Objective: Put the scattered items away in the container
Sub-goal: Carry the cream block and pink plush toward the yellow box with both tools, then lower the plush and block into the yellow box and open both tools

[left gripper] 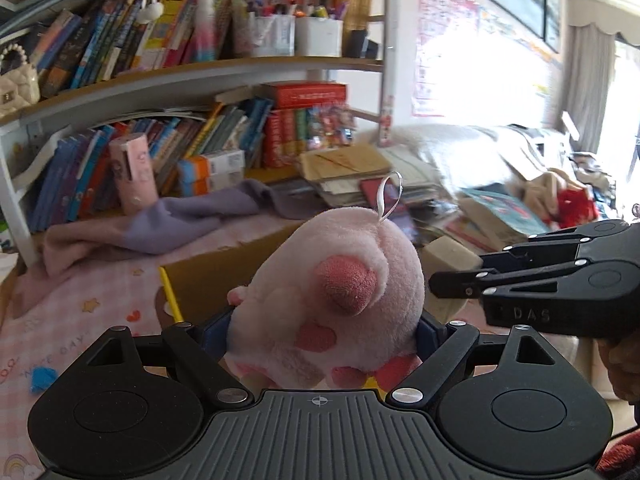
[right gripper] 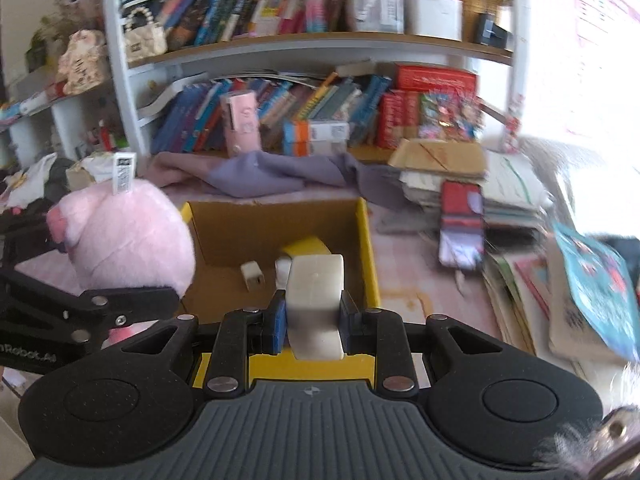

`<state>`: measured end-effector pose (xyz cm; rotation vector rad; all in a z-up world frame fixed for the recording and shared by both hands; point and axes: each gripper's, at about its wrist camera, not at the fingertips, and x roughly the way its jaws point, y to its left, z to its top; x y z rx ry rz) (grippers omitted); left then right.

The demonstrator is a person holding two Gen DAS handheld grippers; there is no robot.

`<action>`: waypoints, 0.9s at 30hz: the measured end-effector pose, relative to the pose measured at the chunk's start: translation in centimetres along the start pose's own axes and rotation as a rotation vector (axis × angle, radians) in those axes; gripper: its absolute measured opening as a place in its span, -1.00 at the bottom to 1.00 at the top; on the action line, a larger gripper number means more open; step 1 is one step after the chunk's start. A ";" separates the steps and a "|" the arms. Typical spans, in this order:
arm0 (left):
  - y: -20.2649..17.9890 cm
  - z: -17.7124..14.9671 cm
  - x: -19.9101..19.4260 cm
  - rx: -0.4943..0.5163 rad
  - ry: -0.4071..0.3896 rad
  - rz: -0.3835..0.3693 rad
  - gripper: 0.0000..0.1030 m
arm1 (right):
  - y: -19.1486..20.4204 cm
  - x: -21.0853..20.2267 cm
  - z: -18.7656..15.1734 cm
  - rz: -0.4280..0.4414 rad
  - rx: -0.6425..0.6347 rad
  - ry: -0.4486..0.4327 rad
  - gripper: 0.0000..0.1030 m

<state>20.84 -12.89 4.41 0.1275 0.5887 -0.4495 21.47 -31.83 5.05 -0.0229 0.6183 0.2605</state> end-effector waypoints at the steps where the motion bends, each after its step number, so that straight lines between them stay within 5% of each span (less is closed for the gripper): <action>1: 0.1 0.1 0.7 0.002 0.005 0.012 0.72 | -0.1 0.8 0.2 0.014 -0.011 0.000 -0.54; 15: 1.7 -1.1 7.3 0.006 0.187 0.060 0.74 | -0.8 9.1 -1.2 0.127 -0.107 0.187 -0.54; 27: 1.3 -1.8 8.8 0.010 0.245 0.077 0.85 | -1.5 9.7 -1.2 0.143 -0.119 0.190 -0.39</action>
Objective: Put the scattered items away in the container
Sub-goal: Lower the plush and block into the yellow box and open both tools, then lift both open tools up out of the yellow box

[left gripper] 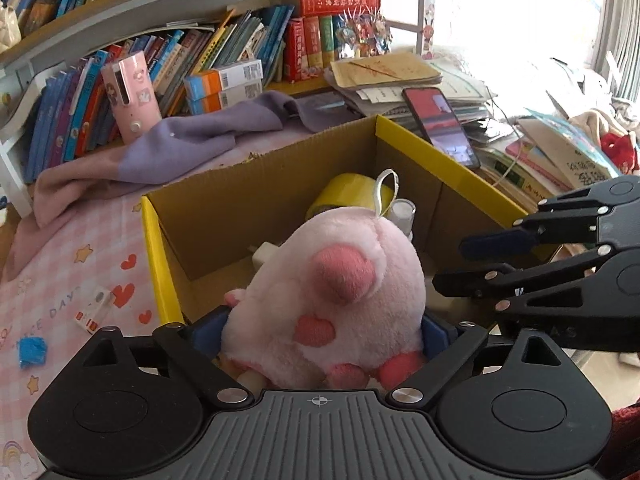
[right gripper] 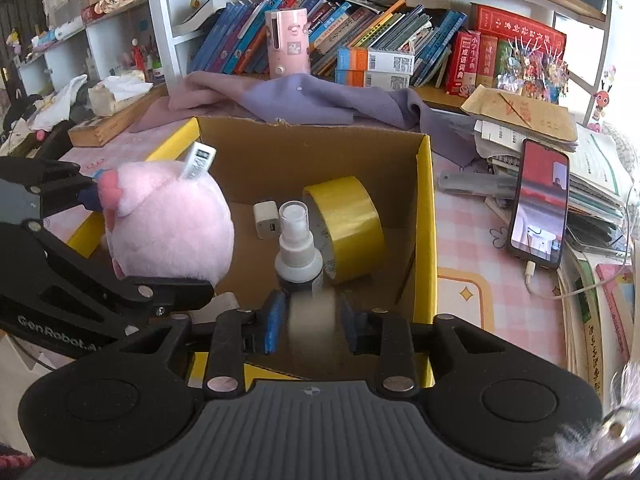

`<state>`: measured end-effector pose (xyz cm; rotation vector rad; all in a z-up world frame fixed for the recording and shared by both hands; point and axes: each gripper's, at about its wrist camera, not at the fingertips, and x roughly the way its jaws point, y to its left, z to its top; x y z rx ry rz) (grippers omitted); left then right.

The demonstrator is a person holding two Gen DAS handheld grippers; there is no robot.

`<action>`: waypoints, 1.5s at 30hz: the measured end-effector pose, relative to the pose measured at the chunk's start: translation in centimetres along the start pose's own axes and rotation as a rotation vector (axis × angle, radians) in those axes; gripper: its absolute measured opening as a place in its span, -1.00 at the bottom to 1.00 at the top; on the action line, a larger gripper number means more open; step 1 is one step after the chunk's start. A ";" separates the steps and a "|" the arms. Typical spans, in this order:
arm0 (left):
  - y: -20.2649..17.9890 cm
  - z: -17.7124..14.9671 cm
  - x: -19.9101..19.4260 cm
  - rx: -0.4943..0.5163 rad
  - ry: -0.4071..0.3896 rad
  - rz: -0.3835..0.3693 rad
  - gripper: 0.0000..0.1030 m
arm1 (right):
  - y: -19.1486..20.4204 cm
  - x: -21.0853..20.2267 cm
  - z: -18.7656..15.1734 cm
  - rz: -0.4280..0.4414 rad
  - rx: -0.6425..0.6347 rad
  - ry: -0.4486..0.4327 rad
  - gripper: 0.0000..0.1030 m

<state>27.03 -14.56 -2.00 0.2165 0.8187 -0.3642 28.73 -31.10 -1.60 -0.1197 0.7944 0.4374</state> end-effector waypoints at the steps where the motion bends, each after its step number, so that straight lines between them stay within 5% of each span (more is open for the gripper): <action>1: -0.1 0.0 0.0 0.002 0.000 0.004 0.85 | -0.1 0.0 0.0 0.002 0.004 -0.002 -0.34; 7: -0.4 0.0 -1.5 0.026 -0.047 0.013 0.87 | -0.3 -0.8 -0.1 -0.004 0.028 -0.016 -0.07; 15: -0.8 -1.1 -4.9 0.012 -0.116 0.003 0.88 | 1.1 -2.8 -0.5 -0.043 0.027 -0.045 0.00; 28: 0.0 -6.4 -10.4 -0.072 -0.159 -0.028 0.88 | 5.5 -7.7 -2.8 -0.168 0.093 -0.127 0.01; 45: 2.2 -14.2 -16.3 -0.047 -0.158 -0.066 0.88 | 15.0 -11.8 -8.3 -0.265 0.119 -0.096 0.04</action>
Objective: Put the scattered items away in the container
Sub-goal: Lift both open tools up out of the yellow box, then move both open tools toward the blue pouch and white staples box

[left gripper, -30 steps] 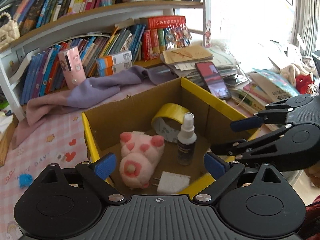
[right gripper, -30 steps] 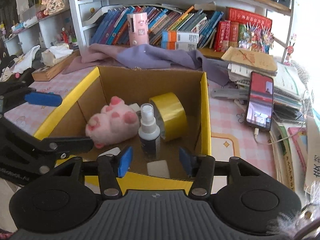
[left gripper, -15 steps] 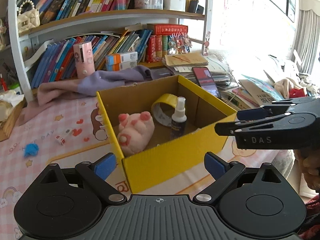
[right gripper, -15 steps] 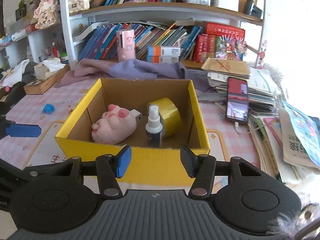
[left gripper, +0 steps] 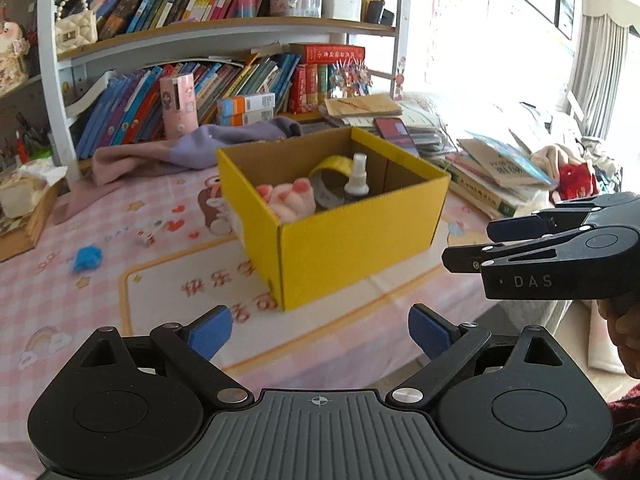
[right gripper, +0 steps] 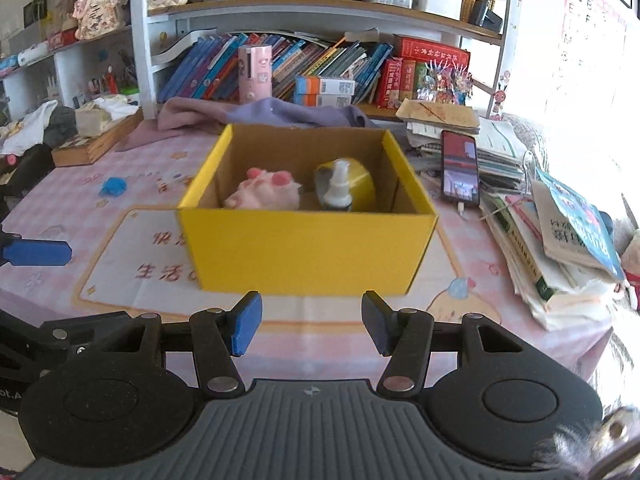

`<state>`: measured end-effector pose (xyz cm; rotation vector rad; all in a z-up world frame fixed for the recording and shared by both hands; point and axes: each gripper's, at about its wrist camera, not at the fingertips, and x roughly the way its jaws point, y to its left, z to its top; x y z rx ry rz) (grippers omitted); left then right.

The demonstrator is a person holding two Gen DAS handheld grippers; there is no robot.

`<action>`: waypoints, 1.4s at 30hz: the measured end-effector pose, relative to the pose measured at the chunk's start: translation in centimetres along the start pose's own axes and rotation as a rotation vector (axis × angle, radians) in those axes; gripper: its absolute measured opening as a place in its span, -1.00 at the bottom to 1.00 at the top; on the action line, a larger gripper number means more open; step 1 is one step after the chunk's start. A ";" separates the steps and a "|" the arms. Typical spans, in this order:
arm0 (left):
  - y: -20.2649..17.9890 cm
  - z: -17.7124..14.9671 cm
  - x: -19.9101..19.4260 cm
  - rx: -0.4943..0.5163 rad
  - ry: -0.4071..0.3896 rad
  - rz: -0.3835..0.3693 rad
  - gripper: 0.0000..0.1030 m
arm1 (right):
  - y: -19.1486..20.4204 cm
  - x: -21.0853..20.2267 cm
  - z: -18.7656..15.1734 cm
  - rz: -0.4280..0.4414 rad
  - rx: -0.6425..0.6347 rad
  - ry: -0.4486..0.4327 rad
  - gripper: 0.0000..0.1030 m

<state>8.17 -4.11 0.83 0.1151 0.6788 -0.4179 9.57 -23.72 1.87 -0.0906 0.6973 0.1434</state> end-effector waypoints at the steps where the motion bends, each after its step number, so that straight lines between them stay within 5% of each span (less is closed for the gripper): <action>1: 0.2 -0.4 -0.5 0.001 0.003 0.001 0.88 | 0.7 -0.3 -0.4 0.004 -0.002 0.002 0.04; 15: 3.5 -5.5 -6.3 -0.018 0.020 0.038 0.88 | 8.5 -3.9 -3.9 0.051 -0.030 0.008 0.07; 26: 7.3 -7.7 -10.4 -0.114 -0.021 0.145 0.88 | 14.3 -4.7 -3.1 0.143 -0.124 -0.018 0.07; 42: 11.1 -7.8 -9.3 -0.170 -0.001 0.219 0.88 | 17.9 -1.0 -0.8 0.242 -0.207 -0.013 0.10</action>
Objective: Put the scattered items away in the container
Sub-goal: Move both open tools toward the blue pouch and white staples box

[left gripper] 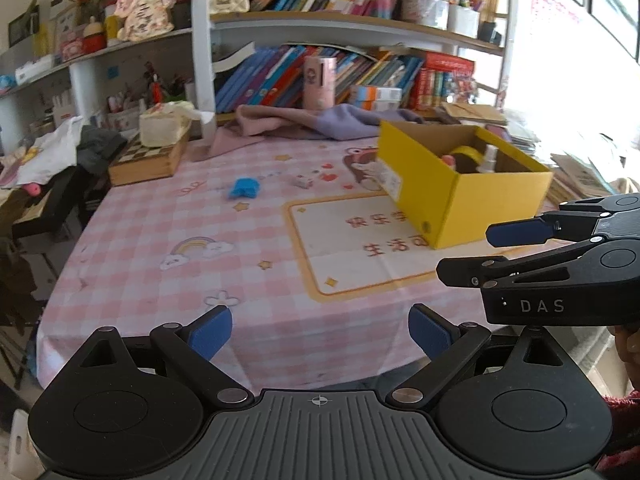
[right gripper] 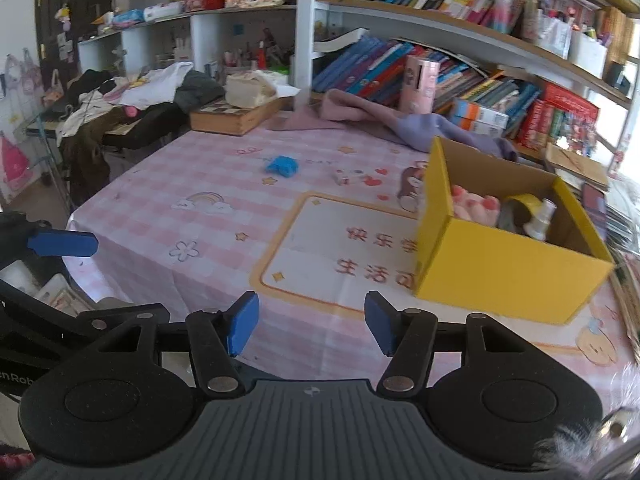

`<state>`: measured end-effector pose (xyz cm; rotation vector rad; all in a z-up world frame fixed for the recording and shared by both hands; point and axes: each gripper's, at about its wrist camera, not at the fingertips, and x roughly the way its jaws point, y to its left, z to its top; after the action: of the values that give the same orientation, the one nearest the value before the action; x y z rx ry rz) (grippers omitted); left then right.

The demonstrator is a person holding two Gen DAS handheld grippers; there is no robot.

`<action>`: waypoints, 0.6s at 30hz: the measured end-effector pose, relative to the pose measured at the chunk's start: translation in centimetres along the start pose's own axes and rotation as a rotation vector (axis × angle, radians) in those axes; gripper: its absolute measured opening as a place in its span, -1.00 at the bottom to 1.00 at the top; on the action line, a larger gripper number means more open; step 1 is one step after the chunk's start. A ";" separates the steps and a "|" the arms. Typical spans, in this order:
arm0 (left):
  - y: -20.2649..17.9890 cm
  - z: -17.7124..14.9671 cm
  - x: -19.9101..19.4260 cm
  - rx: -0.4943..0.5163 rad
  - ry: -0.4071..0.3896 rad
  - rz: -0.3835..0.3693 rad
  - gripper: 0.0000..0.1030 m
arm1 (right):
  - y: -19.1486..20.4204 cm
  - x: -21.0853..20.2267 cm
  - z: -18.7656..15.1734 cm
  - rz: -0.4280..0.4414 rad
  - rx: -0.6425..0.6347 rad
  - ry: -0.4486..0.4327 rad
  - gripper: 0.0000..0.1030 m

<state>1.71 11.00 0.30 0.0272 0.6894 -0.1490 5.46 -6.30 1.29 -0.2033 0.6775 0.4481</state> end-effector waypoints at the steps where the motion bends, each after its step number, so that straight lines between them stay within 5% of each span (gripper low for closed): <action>1: 0.4 0.2 0.4 -0.006 0.003 0.006 0.88 | 0.1 0.5 0.3 0.006 -0.005 0.002 0.10; 18: 3.4 6.2 9.9 -0.011 0.075 0.019 0.88 | -3.0 10.4 6.5 0.034 0.003 0.082 0.10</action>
<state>13.62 12.68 -1.27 0.0287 0.7643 -0.1260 17.66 -3.42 -0.34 -0.2081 0.7633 0.4731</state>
